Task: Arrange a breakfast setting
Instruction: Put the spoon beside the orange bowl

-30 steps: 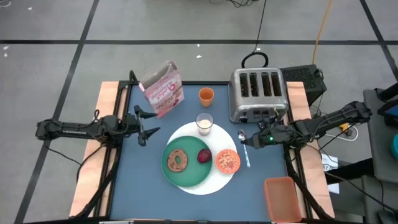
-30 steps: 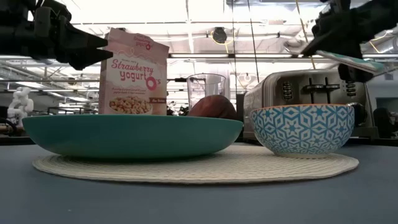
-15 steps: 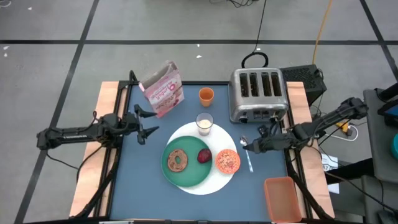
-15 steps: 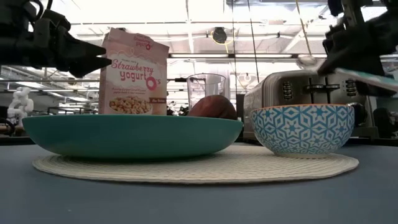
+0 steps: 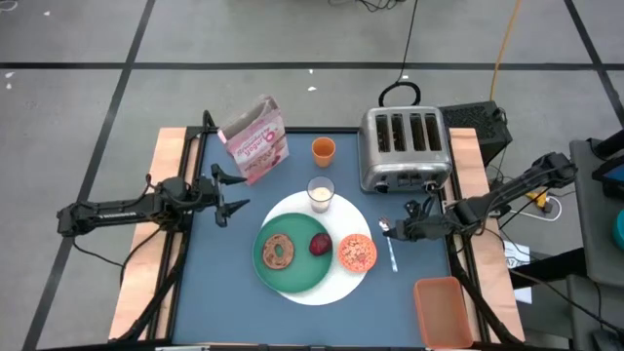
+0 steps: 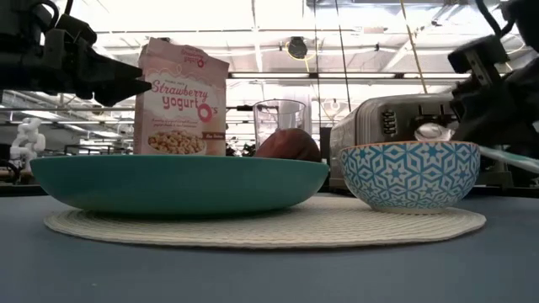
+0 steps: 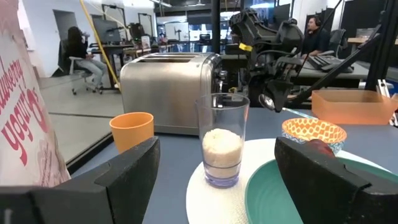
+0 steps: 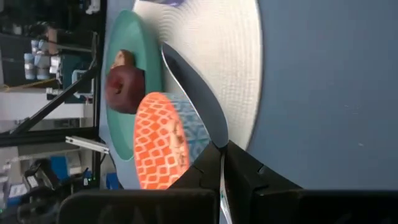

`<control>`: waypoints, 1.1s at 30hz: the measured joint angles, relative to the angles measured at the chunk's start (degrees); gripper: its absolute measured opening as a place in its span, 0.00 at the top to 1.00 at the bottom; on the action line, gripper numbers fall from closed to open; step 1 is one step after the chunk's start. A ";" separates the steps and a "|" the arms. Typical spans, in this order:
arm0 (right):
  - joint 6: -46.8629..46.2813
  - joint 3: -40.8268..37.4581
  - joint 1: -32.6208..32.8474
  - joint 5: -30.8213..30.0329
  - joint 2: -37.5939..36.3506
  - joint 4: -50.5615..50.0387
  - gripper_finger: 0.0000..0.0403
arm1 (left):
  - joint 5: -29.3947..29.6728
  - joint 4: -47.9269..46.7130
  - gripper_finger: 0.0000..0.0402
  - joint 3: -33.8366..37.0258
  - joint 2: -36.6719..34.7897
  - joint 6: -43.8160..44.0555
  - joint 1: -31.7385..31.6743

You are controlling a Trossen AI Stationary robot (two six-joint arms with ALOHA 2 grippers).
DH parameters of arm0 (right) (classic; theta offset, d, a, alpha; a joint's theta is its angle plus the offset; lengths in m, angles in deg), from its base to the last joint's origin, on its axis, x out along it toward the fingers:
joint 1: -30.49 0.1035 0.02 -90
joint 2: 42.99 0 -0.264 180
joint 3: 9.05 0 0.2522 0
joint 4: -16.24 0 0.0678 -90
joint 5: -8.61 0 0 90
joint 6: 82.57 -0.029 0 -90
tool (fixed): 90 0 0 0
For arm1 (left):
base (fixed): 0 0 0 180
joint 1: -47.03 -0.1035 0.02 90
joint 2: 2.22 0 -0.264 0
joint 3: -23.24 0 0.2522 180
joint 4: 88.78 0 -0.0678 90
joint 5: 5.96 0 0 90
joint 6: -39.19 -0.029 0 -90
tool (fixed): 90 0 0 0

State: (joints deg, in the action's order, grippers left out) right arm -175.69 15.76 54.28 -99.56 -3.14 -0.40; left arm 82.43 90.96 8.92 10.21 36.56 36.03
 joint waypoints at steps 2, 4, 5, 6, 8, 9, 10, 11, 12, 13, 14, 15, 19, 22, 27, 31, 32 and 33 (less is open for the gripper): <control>-1.64 -0.90 0.00 0.02 0.00 0.13 1.00 | 0.00 0.00 0.20 0.00 0.02 0.04 0.00; -3.48 -1.97 0.00 0.02 0.00 0.31 1.00 | 0.00 0.00 0.20 -0.01 0.02 0.07 0.00; -4.37 -2.60 0.00 0.02 0.00 0.94 1.00 | 0.00 0.00 0.20 0.00 0.02 0.09 0.01; -5.20 -3.17 0.00 0.02 0.00 1.59 1.00 | 0.00 0.00 0.20 -0.02 0.02 0.11 0.02; -7.08 -3.88 0.00 0.02 0.00 1.82 1.00 | 0.00 0.00 0.20 -0.02 0.02 0.18 0.02; -8.26 -4.15 0.00 0.02 0.00 1.50 1.00 | 0.00 0.00 0.20 -0.02 0.02 0.22 0.02; -9.30 -4.41 0.00 0.02 0.02 1.35 1.00 | 0.00 0.00 0.20 -0.02 0.02 0.24 0.02; -10.24 -4.63 0.00 0.03 0.02 1.34 1.00 | 0.00 0.02 0.20 -0.02 0.02 0.26 0.02; -11.29 -4.78 0.00 0.08 0.02 1.34 1.00 | 0.00 0.02 0.20 -0.02 0.02 0.24 0.02; -12.18 -4.92 0.00 0.16 0.02 1.40 1.00 | 0.00 0.02 0.20 -0.02 0.02 0.24 0.02; -13.13 -5.02 0.00 0.19 0.05 1.40 1.00 | 0.01 0.02 0.20 -0.02 0.02 0.24 0.02; -14.36 -5.11 0.00 0.17 0.29 1.38 1.00 | 0.02 0.02 0.20 -0.02 0.02 0.23 0.02; -17.70 -5.29 0.00 0.22 1.76 1.40 1.00 | 0.02 0.04 0.20 -0.02 0.02 0.15 0.02; -19.12 -5.29 0.00 0.35 3.32 1.44 1.00 | 0.02 0.07 0.20 -0.04 0.02 0.25 0.02; -19.19 -5.29 0.00 0.33 5.61 3.34 1.00 | 0.02 0.07 0.20 -0.04 0.02 0.37 0.02; -19.21 -5.22 0.00 0.28 7.68 4.25 0.99 | 0.03 0.07 0.20 -0.06 0.02 0.22 0.02; -19.21 -5.22 0.00 0.27 8.19 4.36 0.98 | 0.03 0.08 0.20 -0.05 0.02 0.27 0.03; -19.19 -5.20 0.00 0.24 8.71 4.57 0.97 | 0.02 0.09 0.20 -0.07 0.02 0.31 0.02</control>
State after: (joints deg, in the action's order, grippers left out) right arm -194.88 10.55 54.28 -99.32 5.58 4.18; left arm 82.45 91.05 8.85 10.23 36.87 36.05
